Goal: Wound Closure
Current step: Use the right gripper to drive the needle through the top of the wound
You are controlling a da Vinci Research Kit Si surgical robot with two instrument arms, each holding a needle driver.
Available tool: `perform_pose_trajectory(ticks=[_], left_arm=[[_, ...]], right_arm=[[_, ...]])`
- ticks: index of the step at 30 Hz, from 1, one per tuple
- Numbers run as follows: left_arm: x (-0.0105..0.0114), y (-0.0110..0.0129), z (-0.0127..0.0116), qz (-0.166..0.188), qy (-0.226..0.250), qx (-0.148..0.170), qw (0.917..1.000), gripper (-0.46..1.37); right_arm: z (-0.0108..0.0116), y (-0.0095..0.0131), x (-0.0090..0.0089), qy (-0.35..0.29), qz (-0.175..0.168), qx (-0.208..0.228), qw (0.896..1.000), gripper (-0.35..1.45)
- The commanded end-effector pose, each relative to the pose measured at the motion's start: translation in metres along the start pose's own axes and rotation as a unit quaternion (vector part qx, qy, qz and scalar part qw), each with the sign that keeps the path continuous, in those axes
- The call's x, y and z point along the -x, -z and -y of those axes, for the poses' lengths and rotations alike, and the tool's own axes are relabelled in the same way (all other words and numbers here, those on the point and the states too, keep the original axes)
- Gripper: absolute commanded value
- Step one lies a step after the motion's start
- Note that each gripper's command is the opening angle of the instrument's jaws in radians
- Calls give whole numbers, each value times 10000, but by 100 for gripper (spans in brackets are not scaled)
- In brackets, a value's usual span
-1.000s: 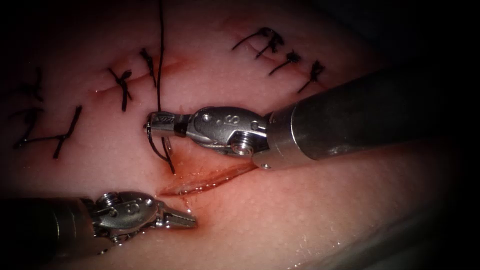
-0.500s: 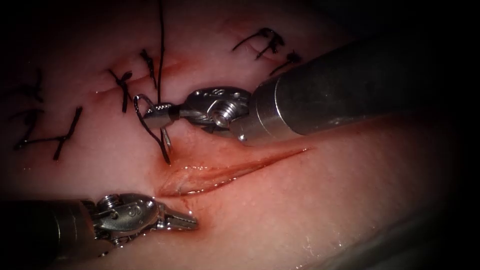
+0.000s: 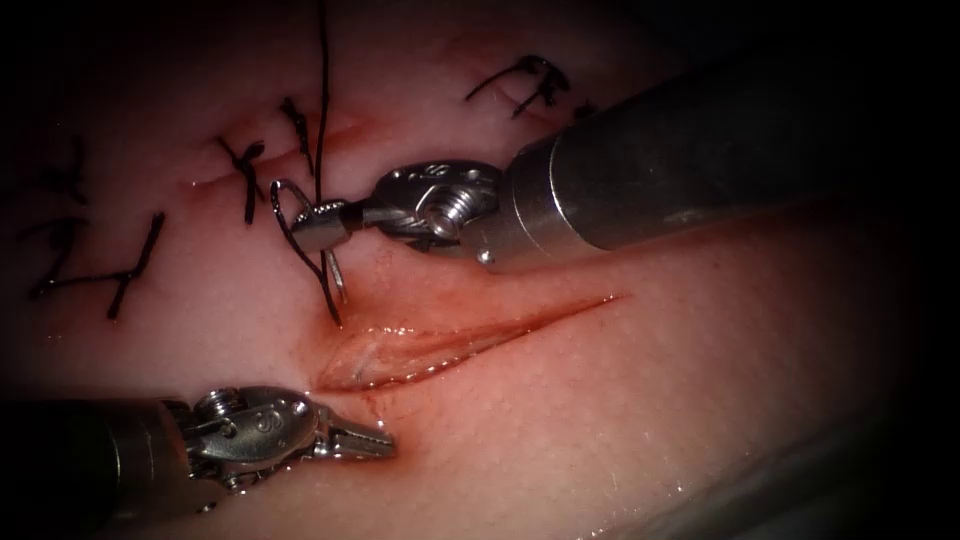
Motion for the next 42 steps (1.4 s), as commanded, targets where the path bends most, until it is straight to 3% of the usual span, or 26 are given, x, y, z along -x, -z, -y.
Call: perform_pose_trajectory(ticks=[1,4,8,12,17,23,30,34,36,37,38,39,42], left_arm=[[-8,-29,2,-3,-1,-23,10000,1],[-8,-29,4,-20,-5,-29,10000,0],[-8,-28,5,-33,-10,-19,10000,3],[-8,-27,6,-54,-10,-38,10000,2],[-9,-26,6,-84,-11,-37,10000,5],[-9,-26,7,-87,-11,-48,10000,4],[-10,-26,7,-86,19,-45,10000,4],[-9,-26,7,-86,19,-45,10000,3],[-10,-26,7,-86,20,-45,10000,2],[-9,-26,7,-86,20,-45,10000,2],[-10,-26,6,-86,20,-45,10000,1],[-10,-26,6,-86,21,-46,10000,0],[-10,-26,6,-86,21,-46,10000,0]], right_arm=[[2,-3,0,-458,83,-46,9989,-35],[7,-9,8,-1289,192,-229,9912,-35],[20,-13,18,-1904,357,-556,9795,-35],[40,-17,31,-2432,587,-868,9643,-35],[57,-12,49,-2744,827,-985,9530,-35],[66,-3,70,-2830,849,-957,9506,-35],[64,-10,79,-2766,899,-1215,9490,-35],[62,-5,63,-2831,324,-460,9574,-35],[54,3,50,-1628,-264,-32,9863,-35],[51,5,46,-1174,-439,128,9920,-35],[43,9,40,-232,-798,577,9949,-33],[37,12,37,182,-1005,878,9909,-23],[23,18,30,1380,-1203,1473,9720,-34]])
